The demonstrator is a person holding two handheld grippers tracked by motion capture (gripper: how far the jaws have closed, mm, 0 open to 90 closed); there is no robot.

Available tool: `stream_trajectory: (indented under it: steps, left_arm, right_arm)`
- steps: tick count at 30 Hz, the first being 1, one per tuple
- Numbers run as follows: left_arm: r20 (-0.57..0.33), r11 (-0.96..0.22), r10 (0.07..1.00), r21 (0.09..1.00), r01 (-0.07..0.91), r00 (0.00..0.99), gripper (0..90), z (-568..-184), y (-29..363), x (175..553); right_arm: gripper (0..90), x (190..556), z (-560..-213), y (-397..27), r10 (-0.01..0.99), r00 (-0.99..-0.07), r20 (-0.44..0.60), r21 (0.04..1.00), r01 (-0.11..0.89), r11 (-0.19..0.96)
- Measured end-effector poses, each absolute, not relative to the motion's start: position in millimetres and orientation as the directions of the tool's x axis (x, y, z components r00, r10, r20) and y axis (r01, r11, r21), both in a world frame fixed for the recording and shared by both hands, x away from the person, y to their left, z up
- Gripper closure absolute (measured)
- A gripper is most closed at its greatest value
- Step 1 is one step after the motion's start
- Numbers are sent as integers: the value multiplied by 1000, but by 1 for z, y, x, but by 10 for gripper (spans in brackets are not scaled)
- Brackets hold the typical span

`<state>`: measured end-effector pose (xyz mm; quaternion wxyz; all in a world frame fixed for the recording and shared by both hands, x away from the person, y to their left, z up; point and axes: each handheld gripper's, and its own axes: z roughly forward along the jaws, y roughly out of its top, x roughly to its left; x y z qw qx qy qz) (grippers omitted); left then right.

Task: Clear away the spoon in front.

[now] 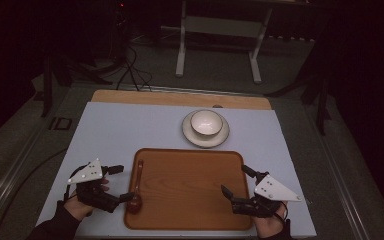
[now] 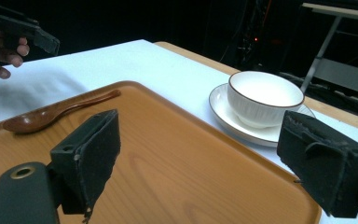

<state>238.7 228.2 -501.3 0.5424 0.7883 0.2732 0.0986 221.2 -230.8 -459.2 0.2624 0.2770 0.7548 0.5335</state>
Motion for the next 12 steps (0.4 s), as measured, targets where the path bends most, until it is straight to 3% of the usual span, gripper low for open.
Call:
stream_trajectory:
  steps: [12]
  left_arm:
    - [-145,-261,530,909,324,835,11,-506,225,240]
  right_arm:
    - [131,226,-466,-232,694,-714,-90,945,159,286]
